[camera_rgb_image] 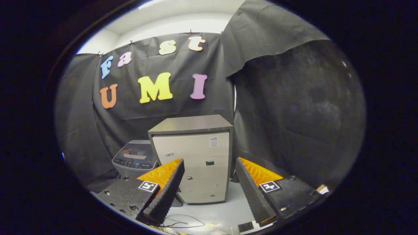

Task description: Put the clothes into the washing machine and then close the washing machine lid.

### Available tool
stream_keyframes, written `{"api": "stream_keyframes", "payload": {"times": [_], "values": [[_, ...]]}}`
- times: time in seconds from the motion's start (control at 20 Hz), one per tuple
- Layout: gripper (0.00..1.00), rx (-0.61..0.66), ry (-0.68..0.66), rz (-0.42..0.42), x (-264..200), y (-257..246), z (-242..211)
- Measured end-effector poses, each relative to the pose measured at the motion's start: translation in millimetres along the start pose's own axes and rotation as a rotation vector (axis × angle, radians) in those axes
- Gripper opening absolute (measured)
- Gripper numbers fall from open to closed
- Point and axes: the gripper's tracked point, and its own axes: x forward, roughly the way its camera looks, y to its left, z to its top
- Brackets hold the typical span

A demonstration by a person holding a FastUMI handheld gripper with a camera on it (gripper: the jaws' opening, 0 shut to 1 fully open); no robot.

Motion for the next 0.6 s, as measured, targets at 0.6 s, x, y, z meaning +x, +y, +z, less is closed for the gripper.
{"api": "stream_keyframes", "payload": {"times": [0.6], "values": [[0.98,-0.064,0.006,0.062,-25,1,-9]]}}
